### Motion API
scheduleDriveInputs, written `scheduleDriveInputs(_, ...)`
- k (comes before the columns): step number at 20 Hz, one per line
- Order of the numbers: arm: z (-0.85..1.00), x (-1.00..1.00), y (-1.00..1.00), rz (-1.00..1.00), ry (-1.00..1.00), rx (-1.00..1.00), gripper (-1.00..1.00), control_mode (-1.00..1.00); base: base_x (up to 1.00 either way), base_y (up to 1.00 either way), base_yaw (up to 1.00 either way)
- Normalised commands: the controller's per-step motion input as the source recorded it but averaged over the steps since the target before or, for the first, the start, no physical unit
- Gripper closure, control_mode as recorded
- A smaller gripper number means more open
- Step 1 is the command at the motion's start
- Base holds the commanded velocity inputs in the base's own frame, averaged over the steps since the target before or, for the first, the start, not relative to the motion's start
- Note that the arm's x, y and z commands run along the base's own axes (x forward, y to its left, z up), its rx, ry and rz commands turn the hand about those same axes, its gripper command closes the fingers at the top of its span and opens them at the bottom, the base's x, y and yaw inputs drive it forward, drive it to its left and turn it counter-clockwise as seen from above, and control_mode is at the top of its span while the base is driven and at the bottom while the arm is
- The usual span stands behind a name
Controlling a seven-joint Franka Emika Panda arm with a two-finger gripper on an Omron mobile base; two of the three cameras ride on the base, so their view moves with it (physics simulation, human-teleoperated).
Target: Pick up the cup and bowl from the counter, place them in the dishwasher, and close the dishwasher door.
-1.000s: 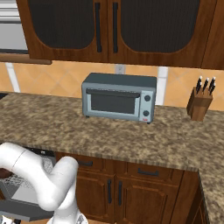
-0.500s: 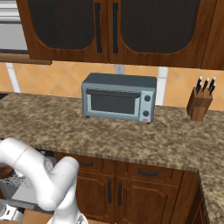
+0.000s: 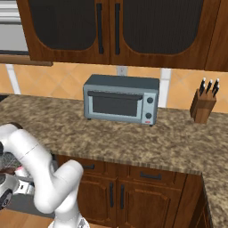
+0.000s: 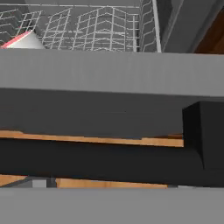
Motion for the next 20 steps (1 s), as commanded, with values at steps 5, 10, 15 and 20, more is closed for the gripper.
scheduleDriveInputs(5,-0.25,1.00,0.30,-0.01,-1.00,0.00,-1.00,-1.00,0.00,0.00,0.00)
scheduleDriveInputs(10,-0.60,1.00,0.65,0.00,-0.90,0.00,-1.00,-1.00,0.00,0.00,0.00)
scheduleDriveInputs(15,-0.76,1.00,0.84,0.00,-0.84,-0.01,-1.00,-1.00,0.00,0.00,0.00)
scheduleDriveInputs(20,-0.35,1.00,0.61,0.00,-0.99,-0.05,-1.00,-1.00,0.00,0.00,0.00)
